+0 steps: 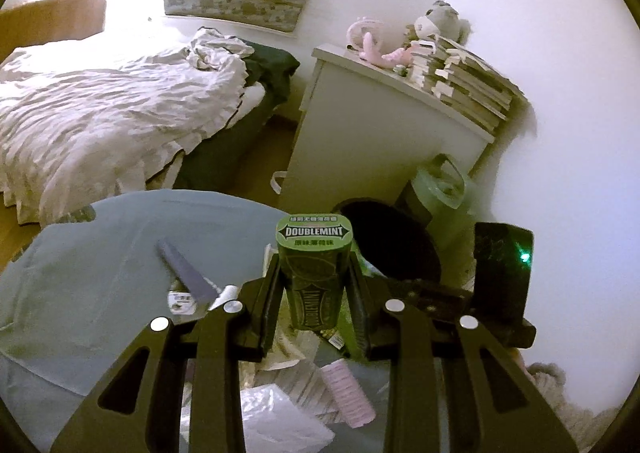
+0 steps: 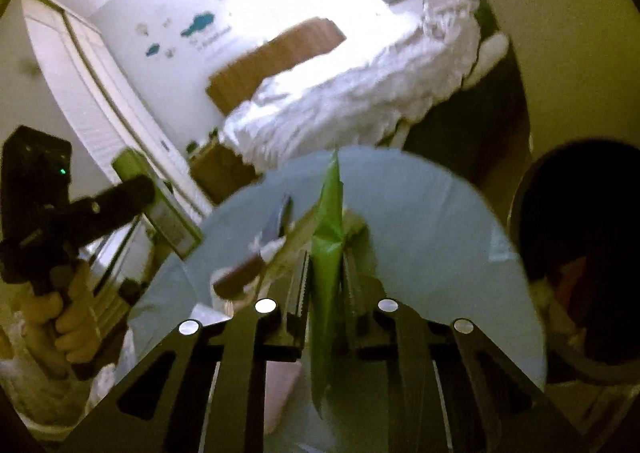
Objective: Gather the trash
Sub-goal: 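Carry the Doublemint bottle and green packet over the black bin, then open both grippers to drop the items into the bin, then grasp the dark red lip gloss with the left gripper while the right grasps the purple stick, then carry the lip gloss and purple stick over the black bin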
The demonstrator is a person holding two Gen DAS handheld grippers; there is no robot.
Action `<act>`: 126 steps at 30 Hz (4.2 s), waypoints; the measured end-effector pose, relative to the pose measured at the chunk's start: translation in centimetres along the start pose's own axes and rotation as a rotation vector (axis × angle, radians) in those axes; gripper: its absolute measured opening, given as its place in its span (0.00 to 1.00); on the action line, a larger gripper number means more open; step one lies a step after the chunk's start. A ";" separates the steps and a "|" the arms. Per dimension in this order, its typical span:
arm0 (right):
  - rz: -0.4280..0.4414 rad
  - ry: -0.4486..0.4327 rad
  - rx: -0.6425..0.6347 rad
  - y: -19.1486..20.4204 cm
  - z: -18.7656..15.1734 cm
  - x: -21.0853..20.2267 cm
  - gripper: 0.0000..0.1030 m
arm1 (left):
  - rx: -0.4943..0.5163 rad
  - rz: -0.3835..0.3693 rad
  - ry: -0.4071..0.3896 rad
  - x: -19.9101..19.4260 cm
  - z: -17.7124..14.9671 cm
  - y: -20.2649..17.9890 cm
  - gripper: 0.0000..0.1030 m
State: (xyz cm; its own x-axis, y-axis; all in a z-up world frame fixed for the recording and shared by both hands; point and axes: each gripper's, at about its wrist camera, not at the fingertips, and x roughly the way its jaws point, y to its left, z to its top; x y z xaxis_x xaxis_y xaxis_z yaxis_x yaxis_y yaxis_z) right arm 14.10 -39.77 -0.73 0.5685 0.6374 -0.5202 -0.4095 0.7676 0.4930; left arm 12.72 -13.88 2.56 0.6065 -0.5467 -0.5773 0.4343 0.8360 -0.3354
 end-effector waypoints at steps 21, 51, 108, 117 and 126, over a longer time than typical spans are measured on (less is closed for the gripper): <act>-0.512 -0.566 -0.069 -7.1 1.4 -13.0 0.12 | 0.151 -0.190 0.031 11.0 3.5 -9.7 0.30; -0.523 -0.354 0.217 -15.6 0.4 -9.1 0.61 | 0.101 -0.178 0.158 22.3 3.3 -11.9 0.75; -0.115 0.168 -0.116 8.4 7.4 11.6 0.16 | 0.021 0.025 0.136 1.3 -5.5 10.3 0.24; -0.231 -0.313 -0.016 1.5 3.9 -4.1 0.16 | 0.000 -0.029 -0.020 -0.4 -1.1 5.5 0.24; -0.374 -0.519 0.082 -6.3 1.5 -11.4 0.16 | 0.083 -0.170 -0.036 6.5 3.3 -4.0 0.24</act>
State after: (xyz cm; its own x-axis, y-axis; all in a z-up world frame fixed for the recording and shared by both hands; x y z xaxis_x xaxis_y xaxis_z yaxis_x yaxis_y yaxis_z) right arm 11.27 -52.02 3.15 0.9419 0.1967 -0.2721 -0.0729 0.9109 0.4061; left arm 17.07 -20.94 2.64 0.5423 -0.6824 -0.4901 0.5849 0.7254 -0.3629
